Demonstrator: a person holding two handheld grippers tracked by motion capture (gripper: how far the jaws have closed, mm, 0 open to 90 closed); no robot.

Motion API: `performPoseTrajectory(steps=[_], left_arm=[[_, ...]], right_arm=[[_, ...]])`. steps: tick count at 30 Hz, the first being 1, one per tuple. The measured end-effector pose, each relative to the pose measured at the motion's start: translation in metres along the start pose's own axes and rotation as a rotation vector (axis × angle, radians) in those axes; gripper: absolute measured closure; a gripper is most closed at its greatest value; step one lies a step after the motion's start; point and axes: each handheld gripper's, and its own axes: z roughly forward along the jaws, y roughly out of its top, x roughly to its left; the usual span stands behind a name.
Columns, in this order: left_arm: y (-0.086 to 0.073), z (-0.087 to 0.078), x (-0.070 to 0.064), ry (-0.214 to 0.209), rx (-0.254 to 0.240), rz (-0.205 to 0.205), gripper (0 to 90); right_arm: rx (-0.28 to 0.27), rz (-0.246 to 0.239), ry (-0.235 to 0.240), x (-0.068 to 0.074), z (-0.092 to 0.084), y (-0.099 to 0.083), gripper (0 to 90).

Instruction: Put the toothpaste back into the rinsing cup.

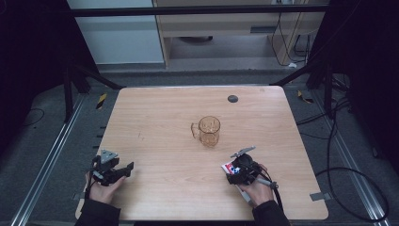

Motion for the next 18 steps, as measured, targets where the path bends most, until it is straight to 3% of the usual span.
performPoseTrajectory(steps=[9, 18], left_arm=[[0.0, 0.0, 0.0, 0.0, 0.0, 0.001, 34.7], [0.0, 0.001, 0.0, -0.001, 0.004, 0.002, 34.7]], right_arm=[[0.0, 0.008, -0.011, 0.003, -0.003, 0.001, 44.0], [-0.036, 0.046, -0.003, -0.003, -0.022, 0.004, 69.5]])
